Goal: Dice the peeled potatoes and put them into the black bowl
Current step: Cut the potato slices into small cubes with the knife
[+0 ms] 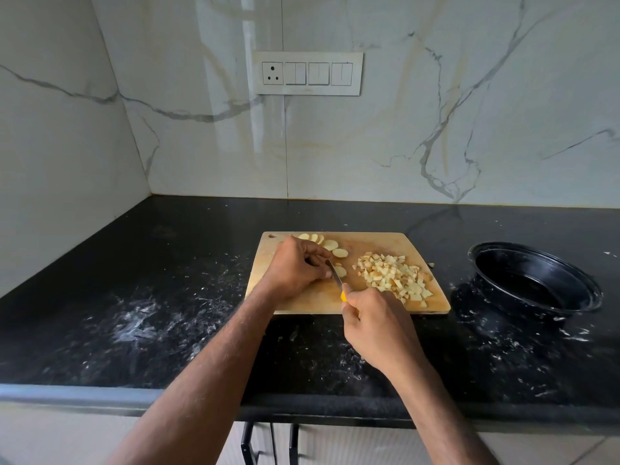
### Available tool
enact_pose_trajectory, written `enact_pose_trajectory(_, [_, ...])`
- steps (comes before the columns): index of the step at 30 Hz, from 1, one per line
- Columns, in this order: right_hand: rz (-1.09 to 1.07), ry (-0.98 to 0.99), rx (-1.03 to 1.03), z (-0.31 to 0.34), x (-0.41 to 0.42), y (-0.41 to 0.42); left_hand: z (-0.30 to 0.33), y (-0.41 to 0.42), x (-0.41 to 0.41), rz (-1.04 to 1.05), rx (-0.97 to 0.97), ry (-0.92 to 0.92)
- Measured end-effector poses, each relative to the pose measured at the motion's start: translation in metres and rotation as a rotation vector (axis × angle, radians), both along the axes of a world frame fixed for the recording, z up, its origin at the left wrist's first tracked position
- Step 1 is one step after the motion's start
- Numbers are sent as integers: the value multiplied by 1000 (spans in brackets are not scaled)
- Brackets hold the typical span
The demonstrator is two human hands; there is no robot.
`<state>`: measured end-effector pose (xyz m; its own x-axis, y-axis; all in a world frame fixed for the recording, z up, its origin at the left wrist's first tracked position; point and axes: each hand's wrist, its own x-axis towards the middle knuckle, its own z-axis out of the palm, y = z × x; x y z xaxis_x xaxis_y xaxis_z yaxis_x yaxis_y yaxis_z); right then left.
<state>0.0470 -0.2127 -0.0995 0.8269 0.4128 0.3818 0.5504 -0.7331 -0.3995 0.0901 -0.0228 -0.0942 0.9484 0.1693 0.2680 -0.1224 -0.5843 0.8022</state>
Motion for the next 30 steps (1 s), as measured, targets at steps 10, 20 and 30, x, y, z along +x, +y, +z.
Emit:
enact_pose_trajectory(10, [2,22,95,-7,-24,-34,2,-3,-3,9,34,-17])
enact_pose_trajectory(20, [-44,-81,150,-4,6,-27,-3,-11,4,65,197,-80])
enact_pose_trajectory(30, [-111,-101,152,-7,9,-26,-4,-9,7,92,186,-69])
